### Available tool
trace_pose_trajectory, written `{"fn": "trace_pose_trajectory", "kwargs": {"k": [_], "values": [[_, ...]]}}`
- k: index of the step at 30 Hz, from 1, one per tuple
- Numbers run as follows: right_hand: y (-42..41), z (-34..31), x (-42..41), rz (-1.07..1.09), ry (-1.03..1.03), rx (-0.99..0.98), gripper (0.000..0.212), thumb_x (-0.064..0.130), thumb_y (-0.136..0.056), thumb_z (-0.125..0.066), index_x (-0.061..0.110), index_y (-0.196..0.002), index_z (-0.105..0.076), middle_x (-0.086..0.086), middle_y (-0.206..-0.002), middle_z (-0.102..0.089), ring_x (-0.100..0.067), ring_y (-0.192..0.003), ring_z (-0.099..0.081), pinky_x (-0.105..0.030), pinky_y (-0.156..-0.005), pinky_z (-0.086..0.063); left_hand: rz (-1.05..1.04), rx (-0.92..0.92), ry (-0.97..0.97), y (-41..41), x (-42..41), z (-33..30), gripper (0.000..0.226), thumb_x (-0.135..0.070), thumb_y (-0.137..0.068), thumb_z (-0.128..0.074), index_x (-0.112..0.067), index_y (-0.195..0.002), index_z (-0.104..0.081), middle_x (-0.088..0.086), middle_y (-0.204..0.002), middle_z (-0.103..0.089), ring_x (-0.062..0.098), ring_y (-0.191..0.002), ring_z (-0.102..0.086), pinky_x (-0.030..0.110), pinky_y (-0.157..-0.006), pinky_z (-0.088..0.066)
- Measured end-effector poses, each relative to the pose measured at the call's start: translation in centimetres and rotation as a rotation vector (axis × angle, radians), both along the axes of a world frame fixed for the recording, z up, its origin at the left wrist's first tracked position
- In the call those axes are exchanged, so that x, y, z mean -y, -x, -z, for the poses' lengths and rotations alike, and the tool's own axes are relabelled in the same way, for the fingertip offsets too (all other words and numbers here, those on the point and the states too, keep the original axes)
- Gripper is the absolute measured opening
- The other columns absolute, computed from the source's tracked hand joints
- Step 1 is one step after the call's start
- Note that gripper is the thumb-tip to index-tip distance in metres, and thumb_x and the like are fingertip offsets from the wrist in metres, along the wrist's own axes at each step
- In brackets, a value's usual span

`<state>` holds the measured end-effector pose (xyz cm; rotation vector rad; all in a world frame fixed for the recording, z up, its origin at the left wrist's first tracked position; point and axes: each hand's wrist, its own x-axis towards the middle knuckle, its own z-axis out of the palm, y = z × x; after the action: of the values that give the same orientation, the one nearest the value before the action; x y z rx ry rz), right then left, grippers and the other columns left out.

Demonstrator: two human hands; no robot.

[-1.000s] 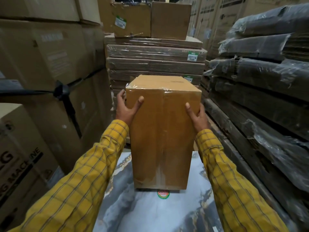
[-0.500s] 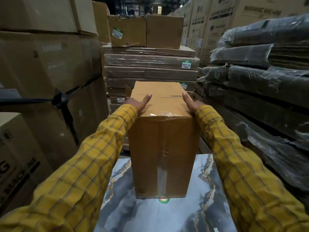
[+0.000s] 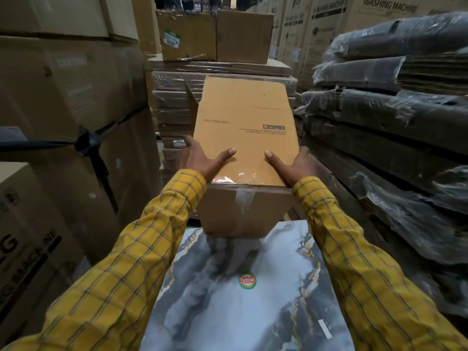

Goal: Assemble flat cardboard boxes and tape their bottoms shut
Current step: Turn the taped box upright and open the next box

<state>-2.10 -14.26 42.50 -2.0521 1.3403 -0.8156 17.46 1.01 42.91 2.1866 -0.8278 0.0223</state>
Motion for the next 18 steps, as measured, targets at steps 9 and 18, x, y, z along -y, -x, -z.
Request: {"fn": "trace_pose_trajectory", "kwargs": {"k": [9, 18], "values": [[4.8, 7.6, -3.8, -0.077, -0.083, 0.053, 0.111, 0.075, -0.061, -0.079, 0.020, -0.144, -0.031, -0.011, -0.137, -0.058, -0.036, -0.122, -0.058, -0.043, -0.104, -0.048, -0.092, -0.092, 0.147, 6.5, -4.9, 7.2, 0.109, -0.090, -0.048, -0.069, -0.029, -0.126, -0.026, 0.004, -0.127, -0.056, 0.031, -0.108, -0.059, 0.043, -0.095, -0.050], [6.5, 6.9, -4.7, 0.076, -0.258, 0.156, 0.148, 0.110, -0.043, -0.037, 0.018, -0.158, -0.026, -0.013, -0.161, -0.034, -0.038, -0.143, -0.039, -0.046, -0.119, -0.030, -0.267, -0.374, 0.264, 11.2, -6.2, 5.5, 0.126, -0.079, -0.068, -0.067, 0.002, -0.150, -0.016, 0.020, -0.154, -0.035, 0.036, -0.140, -0.038, 0.038, -0.113, -0.032]]}}
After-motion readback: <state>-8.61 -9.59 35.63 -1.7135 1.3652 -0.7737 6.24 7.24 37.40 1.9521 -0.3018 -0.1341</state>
